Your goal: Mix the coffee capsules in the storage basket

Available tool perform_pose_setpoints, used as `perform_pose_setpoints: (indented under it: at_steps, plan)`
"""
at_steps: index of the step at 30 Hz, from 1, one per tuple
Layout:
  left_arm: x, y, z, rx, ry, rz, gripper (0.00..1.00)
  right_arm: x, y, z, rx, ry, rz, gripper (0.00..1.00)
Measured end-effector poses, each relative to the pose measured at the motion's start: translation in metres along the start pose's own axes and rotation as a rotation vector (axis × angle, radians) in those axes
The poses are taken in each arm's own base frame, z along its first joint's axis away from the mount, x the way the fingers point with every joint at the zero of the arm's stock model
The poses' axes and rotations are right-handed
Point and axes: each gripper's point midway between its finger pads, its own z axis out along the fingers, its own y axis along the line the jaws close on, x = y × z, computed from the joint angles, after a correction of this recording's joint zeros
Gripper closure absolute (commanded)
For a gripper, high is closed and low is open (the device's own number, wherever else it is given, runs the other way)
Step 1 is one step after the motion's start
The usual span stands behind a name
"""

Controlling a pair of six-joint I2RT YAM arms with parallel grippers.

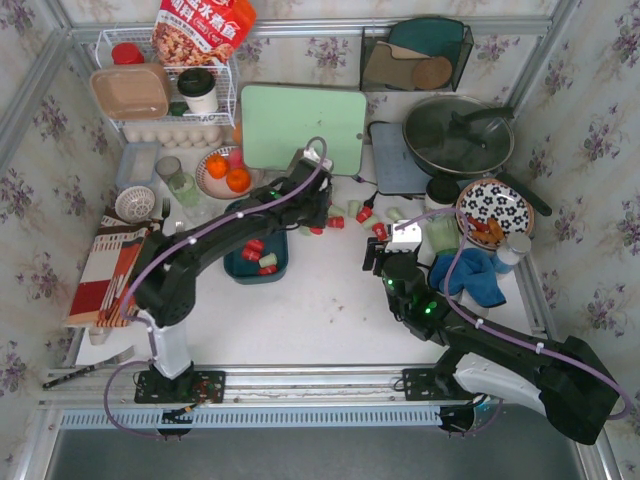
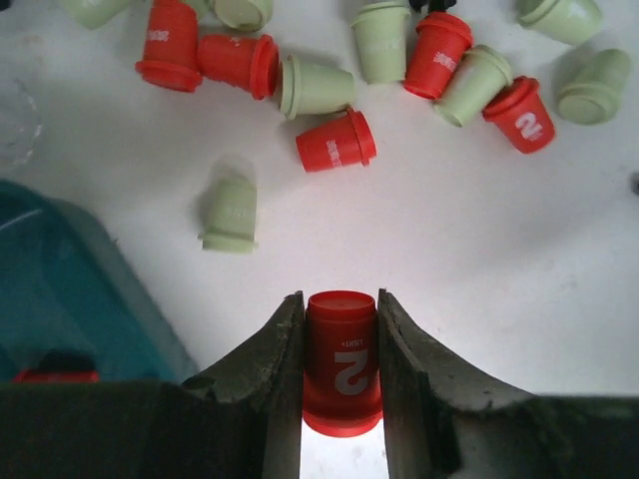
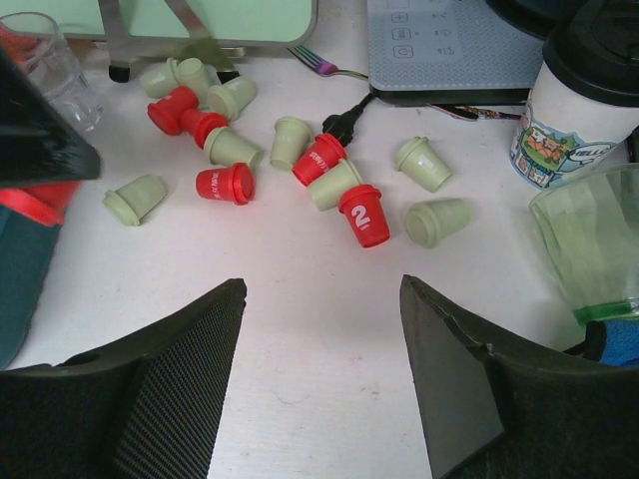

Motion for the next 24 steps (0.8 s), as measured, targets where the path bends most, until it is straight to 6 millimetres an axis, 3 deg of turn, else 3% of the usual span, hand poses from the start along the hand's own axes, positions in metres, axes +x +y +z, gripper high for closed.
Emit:
perform_pose_setpoints:
  at_steps: [4, 9, 17, 24]
  plan:
    - [-0.010, 0.003, -0.035, 0.005, -0.085, 0.003, 0.92, 0.000, 0.000, 0.000, 0.000, 0.000, 0.000, 0.29]
    - [-0.003, 0.030, -0.064, -0.079, -0.143, 0.029, 0.92, 0.000, 0.000, 0.000, 0.000, 0.001, -0.001, 0.28]
    - [0.040, 0.077, -0.076, -0.228, -0.104, 0.043, 0.92, 0.005, 0.001, 0.001, -0.002, 0.013, -0.010, 0.28]
    - [0.068, 0.096, -0.075, -0.288, -0.061, 0.035, 0.91, 0.011, 0.004, 0.004, -0.004, 0.033, -0.027, 0.28]
